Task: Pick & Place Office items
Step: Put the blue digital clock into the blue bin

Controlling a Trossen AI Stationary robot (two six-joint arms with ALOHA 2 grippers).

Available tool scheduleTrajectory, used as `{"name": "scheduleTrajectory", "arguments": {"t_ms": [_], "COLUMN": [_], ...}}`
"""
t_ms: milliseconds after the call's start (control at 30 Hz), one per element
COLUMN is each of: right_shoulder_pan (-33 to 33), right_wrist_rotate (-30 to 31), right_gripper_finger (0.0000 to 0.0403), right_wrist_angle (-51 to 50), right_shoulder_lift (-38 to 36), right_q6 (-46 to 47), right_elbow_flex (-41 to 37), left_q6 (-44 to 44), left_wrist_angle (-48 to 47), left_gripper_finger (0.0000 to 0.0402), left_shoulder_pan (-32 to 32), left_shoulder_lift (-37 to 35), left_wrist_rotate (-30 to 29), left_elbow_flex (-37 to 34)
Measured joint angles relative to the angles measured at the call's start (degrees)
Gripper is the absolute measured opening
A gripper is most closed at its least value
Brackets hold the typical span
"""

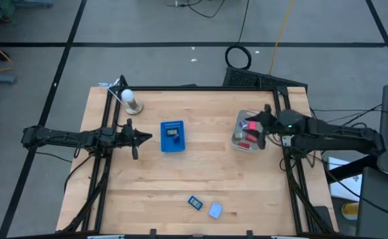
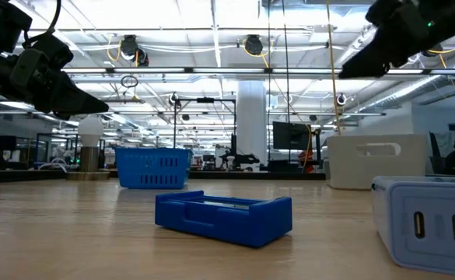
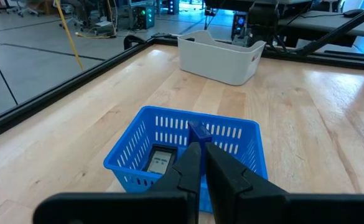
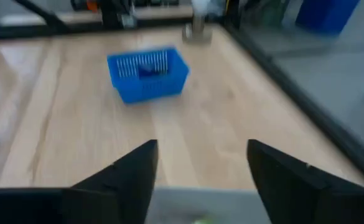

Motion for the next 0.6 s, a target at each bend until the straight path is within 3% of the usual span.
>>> {"name": "scheduleTrajectory", "arguments": {"t_ms": [233, 433, 600], "right_shoulder_pan": [0.0, 0.0, 0.0], "right_wrist_rotate": [-2.1, -4.5, -7.4], "right_gripper_finger": [0.0115, 0.0015, 0.0013], "right_wrist_angle": [2.2, 6.2, 9.3], "right_shoulder_lift": [-10.2, -16.5, -21.5], "right_q6": [-2.3, -1.9, -1.3], "right_elbow_flex": [-0.3, -6.1, -11.0], "left_q6": [0.0, 0.0, 0.3], "left_wrist_angle": [0.0, 0.0, 0.0], "left_gripper_finger": [0.0021, 0.0021, 0.0021], "left_shoulder_pan": [0.0, 0.0, 0.0], "left_shoulder_lift": [0.0, 0.0, 0.0], "left_wrist_rotate": [0.0, 0.0, 0.0], "left_elbow_flex": [0.0, 0.0, 0.0]}}
